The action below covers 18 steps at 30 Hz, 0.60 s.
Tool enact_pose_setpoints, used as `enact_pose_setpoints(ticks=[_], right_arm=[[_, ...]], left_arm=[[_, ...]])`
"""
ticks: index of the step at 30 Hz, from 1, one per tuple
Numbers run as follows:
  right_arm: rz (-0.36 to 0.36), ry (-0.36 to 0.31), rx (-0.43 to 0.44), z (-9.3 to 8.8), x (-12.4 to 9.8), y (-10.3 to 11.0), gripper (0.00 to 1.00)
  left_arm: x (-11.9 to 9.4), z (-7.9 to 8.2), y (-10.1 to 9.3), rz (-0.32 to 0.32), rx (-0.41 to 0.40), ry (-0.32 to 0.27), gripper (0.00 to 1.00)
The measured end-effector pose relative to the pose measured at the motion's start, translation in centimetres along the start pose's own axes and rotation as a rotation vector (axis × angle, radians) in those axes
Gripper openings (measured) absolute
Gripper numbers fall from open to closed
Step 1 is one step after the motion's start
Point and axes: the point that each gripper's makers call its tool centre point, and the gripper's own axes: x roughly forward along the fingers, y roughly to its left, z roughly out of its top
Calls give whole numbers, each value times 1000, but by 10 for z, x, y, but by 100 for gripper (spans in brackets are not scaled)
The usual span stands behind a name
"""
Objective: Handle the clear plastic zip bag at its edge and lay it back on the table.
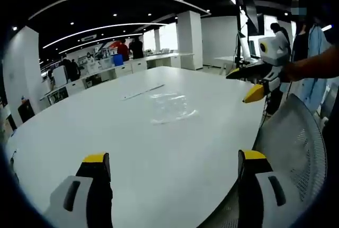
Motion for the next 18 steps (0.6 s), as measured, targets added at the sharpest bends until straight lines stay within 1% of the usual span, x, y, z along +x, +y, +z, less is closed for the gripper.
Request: enact_pose_setpoints(ticks=[8,11,16,18], right_arm=[[19,20,-2,-2,11,-1,88],[13,21,-1,-2,8,0,89],[-21,-15,44,0,-5,0,93],[-30,-14,53,-2,-8,-1,95]], left_arm=[[1,2,-1,-9,-2,-2,99],[0,1,1,-8,-4,0,99],[0,0,1,-7,-12,3,99],[0,0,1,-8,-8,5,99]])
